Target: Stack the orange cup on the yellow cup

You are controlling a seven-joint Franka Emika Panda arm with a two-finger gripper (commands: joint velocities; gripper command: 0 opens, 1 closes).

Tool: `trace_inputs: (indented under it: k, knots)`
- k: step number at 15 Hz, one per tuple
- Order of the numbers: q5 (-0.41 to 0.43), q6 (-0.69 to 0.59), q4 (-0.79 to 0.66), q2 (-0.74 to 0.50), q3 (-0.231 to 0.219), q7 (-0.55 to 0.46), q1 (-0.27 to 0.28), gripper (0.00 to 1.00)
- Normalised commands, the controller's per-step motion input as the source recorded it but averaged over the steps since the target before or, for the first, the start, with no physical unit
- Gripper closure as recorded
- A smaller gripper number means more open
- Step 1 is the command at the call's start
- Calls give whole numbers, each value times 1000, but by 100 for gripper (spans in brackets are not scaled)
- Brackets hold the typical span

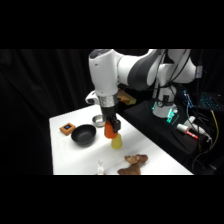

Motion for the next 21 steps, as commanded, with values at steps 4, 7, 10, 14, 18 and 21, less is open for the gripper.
trace_inputs:
  k: [4,7,10,14,18,21]
  knots:
    - [-106,345,-475,-382,67,100,-132,48]
    - [-103,379,-319,-207,41,77,-148,48]
    - [-54,330,-203,-97,21,18,-131,48]
    - [61,249,-114,-16,39,-62,-84,48]
    - [76,157,-36,26,82,-49,-7,48]
    - [56,139,1,42,67,-32,21,48]
